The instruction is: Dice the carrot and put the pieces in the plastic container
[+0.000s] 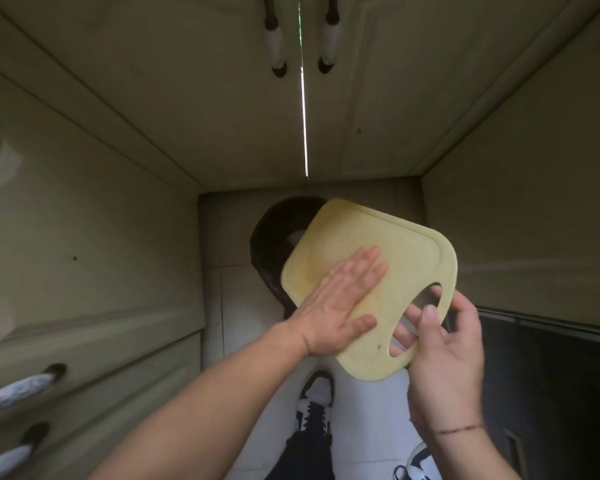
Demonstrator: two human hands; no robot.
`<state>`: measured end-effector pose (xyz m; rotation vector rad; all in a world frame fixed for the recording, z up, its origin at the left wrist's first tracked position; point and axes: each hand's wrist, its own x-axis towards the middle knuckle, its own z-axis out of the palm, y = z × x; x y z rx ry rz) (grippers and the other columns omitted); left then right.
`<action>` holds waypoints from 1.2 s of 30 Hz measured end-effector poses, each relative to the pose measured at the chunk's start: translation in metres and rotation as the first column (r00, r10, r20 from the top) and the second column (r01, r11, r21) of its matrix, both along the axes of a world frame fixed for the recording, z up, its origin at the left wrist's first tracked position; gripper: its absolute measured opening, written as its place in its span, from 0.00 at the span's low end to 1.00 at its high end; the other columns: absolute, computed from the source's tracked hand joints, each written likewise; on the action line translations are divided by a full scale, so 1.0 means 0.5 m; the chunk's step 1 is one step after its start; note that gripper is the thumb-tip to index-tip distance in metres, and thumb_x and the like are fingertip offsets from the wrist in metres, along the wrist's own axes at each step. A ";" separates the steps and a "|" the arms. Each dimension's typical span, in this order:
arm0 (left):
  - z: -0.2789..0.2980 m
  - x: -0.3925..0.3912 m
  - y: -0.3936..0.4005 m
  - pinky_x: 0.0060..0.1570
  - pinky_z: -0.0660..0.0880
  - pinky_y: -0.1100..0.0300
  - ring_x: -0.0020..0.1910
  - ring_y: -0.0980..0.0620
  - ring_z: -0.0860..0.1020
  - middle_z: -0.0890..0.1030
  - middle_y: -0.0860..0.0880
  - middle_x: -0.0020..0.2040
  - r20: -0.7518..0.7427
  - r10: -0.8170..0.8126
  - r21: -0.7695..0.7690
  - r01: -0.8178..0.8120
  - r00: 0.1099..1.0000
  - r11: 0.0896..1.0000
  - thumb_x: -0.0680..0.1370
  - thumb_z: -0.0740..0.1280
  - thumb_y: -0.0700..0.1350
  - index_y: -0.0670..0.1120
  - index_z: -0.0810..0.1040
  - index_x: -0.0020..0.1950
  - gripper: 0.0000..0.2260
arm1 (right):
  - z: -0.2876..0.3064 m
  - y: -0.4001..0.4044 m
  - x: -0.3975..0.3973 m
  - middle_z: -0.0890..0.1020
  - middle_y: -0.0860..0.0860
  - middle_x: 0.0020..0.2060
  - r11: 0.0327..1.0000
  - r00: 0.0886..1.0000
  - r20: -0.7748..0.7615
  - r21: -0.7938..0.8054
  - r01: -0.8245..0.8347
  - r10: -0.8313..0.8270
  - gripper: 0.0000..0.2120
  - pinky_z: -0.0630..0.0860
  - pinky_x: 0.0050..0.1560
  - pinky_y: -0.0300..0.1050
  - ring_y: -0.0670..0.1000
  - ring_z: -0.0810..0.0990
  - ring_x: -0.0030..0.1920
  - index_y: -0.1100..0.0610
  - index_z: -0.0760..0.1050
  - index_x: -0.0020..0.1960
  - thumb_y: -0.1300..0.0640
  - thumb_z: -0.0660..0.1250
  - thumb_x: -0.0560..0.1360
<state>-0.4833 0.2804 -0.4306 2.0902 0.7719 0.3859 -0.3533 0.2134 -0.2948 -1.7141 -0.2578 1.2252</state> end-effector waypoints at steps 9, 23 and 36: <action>-0.012 -0.158 0.135 0.58 0.72 0.52 0.68 0.38 0.73 0.74 0.36 0.70 -0.823 0.459 -0.197 -0.926 0.335 0.323 0.87 0.51 0.53 0.37 0.71 0.72 0.23 | 0.112 -0.075 0.073 0.86 0.58 0.44 0.993 0.987 0.107 0.027 0.116 -0.118 0.17 0.79 0.29 0.48 0.59 0.86 0.38 0.40 0.74 0.53 0.60 0.53 0.84; 0.584 0.031 0.083 0.64 0.75 0.52 0.62 0.51 0.81 0.85 0.51 0.59 -0.007 0.601 -0.706 -0.429 0.800 0.563 0.77 0.72 0.41 0.49 0.79 0.64 0.15 | 0.475 -0.236 0.179 0.81 0.58 0.37 0.892 0.897 0.059 0.156 0.425 -0.438 0.12 0.70 0.20 0.36 0.45 0.77 0.23 0.46 0.73 0.59 0.59 0.58 0.81; 0.844 0.484 -0.234 0.74 0.45 0.72 0.79 0.63 0.45 0.43 0.60 0.79 -0.205 -0.642 -0.153 0.624 0.739 0.766 0.59 0.76 0.68 0.63 0.31 0.75 0.62 | 0.569 -0.772 0.414 0.73 0.57 0.61 0.656 0.658 0.532 -0.232 0.718 -0.533 0.50 0.71 0.63 0.62 0.60 0.73 0.61 0.50 0.60 0.73 0.52 0.84 0.59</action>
